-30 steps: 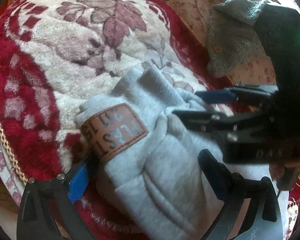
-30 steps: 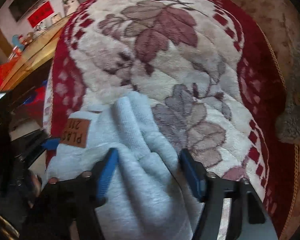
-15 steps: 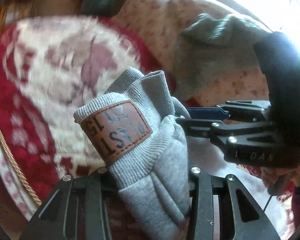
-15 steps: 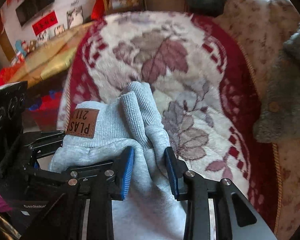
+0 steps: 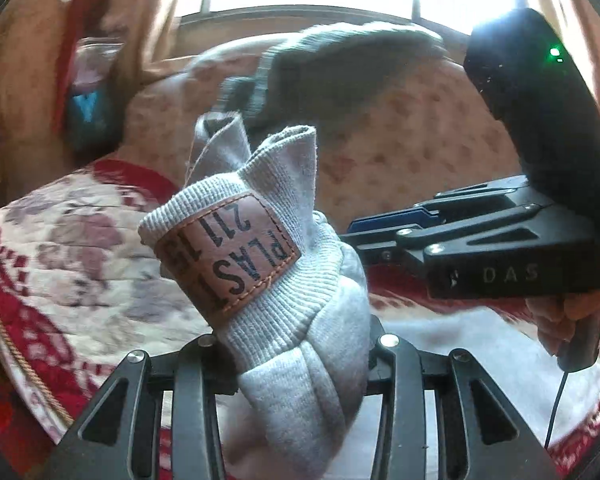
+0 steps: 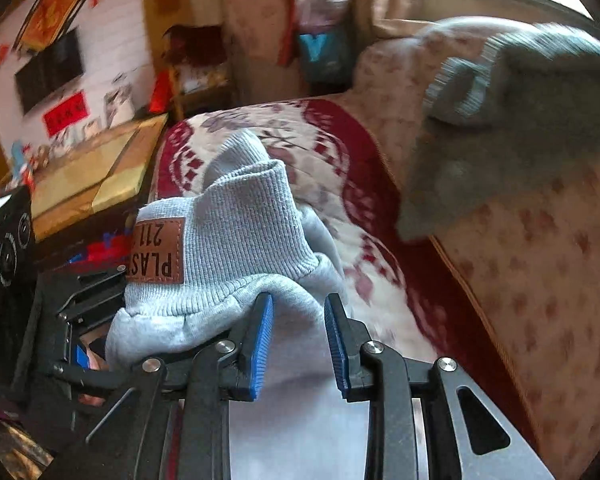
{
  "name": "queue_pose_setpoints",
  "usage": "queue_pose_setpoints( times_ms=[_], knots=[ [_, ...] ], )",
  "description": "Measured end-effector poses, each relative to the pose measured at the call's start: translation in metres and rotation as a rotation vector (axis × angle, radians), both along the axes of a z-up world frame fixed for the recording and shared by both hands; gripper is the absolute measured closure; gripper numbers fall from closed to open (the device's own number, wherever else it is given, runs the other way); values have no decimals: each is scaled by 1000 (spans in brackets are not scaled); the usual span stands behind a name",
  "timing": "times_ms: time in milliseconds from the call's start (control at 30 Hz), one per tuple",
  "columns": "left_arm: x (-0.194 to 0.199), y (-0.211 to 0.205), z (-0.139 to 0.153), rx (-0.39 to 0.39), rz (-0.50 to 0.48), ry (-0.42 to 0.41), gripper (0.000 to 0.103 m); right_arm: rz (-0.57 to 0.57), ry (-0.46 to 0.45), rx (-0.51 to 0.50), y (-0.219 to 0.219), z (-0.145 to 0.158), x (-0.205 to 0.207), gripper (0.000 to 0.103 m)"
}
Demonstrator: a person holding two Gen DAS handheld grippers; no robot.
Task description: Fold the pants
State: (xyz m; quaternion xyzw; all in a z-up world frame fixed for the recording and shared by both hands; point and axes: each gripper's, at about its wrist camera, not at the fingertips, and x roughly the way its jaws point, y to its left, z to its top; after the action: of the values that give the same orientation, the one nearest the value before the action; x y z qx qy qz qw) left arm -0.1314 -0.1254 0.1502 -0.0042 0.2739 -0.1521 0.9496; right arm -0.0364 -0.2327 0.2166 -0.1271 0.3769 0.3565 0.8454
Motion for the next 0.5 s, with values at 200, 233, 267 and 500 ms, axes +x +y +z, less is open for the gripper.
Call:
queue_pose_setpoints(
  times_ms=[200, 233, 267, 500],
  knots=[
    [-29, -76, -43, 126, -129, 12, 65, -193, 108, 73, -94, -41, -41, 73],
    [-32, -86, -54, 139, -152, 26, 64, -236, 142, 76, -110, -54, -46, 73],
    [-36, -94, -64, 151, -169, 43, 64, -280, 174, 70, -125, -66, -51, 73],
    [-67, -107, -83, 80, -344, 112, 28, -514, 240, 59, -193, -101, -83, 49]
  ],
)
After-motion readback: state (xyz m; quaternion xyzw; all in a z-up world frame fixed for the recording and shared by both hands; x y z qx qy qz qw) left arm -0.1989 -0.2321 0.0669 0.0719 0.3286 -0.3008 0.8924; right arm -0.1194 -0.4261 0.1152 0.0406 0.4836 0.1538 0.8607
